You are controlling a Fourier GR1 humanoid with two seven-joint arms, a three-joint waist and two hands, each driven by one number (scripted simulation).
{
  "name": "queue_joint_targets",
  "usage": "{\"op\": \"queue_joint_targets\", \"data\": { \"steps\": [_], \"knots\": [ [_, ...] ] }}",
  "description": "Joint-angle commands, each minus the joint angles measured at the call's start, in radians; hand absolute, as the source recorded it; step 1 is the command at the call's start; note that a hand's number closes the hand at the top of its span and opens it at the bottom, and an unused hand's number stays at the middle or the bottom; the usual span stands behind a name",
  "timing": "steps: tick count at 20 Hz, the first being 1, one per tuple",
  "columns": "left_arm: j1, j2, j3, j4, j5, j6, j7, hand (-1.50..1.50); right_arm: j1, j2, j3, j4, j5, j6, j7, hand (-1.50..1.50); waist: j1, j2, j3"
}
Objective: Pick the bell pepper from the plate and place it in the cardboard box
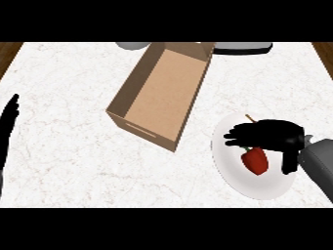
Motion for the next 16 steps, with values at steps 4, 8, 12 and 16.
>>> {"op": "queue_joint_targets", "data": {
  "steps": [4,8,12,16],
  "knots": [
    [-0.015,-0.022,0.024,-0.006,-0.028,-0.009,0.014,0.00,0.118,0.017,0.011,-0.129,0.080,0.070,0.104,-1.50,-0.003,-0.001,0.000],
    [-0.038,-0.064,0.040,0.070,-0.050,-0.008,-0.046,0.00,0.028,0.081,-0.033,0.073,0.157,0.016,0.060,-1.50,0.005,0.003,0.000],
    [0.010,-0.057,0.044,0.020,-0.063,-0.006,-0.038,0.00,0.060,0.092,-0.078,-0.001,0.135,-0.090,0.044,1.50,0.003,0.001,0.001],
    [0.023,-0.072,0.010,-0.096,-0.090,-0.013,0.046,0.00,0.036,0.172,-0.113,0.178,0.183,-0.269,0.007,1.50,0.013,0.003,0.001]
  ]
}}
